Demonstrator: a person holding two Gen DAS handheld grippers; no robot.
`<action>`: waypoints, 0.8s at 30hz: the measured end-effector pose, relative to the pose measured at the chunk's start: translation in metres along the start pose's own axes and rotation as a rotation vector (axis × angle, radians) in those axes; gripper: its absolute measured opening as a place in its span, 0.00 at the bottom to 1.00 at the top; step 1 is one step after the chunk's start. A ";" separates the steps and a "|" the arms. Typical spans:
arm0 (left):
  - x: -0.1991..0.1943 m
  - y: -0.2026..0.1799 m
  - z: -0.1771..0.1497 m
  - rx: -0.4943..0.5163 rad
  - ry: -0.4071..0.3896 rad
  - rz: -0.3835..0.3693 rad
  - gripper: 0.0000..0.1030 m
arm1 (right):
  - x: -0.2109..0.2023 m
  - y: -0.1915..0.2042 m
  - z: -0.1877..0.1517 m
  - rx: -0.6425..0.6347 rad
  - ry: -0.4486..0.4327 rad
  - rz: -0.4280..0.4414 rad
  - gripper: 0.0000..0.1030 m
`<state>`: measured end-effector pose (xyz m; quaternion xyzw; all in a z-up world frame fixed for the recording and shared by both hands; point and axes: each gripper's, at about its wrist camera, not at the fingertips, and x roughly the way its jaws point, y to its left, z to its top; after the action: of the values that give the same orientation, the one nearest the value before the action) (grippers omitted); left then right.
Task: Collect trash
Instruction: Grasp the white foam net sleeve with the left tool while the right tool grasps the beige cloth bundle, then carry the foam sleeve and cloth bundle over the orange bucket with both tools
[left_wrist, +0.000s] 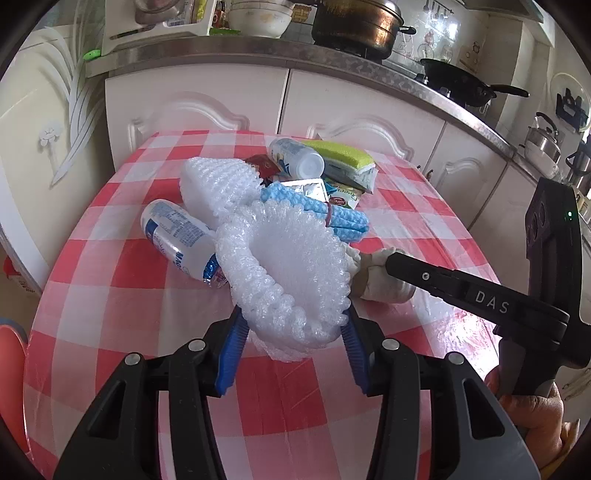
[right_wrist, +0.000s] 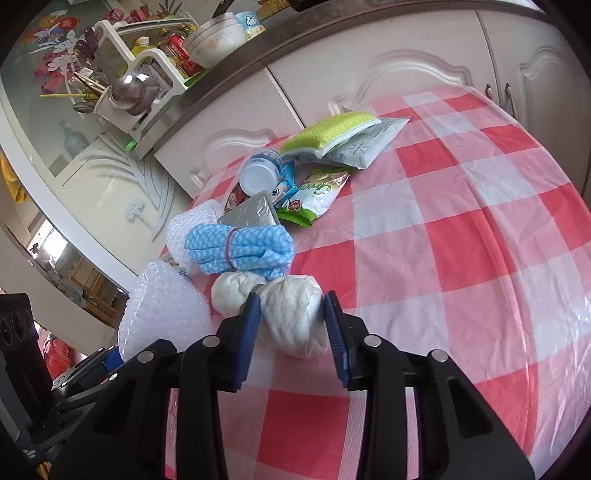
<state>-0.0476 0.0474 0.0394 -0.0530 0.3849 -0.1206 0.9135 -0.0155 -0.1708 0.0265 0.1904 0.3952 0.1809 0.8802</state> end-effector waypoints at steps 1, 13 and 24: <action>-0.003 0.000 -0.001 -0.002 -0.003 -0.004 0.48 | -0.003 0.001 -0.001 -0.002 -0.004 -0.003 0.32; -0.040 0.009 -0.010 -0.010 -0.058 -0.018 0.48 | -0.037 0.021 -0.013 -0.089 -0.069 -0.040 0.27; -0.084 0.030 -0.021 -0.005 -0.141 0.046 0.48 | -0.061 0.068 -0.013 -0.178 -0.101 0.004 0.27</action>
<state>-0.1144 0.0980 0.0769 -0.0547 0.3212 -0.0945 0.9407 -0.0750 -0.1388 0.0894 0.1212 0.3325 0.2074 0.9120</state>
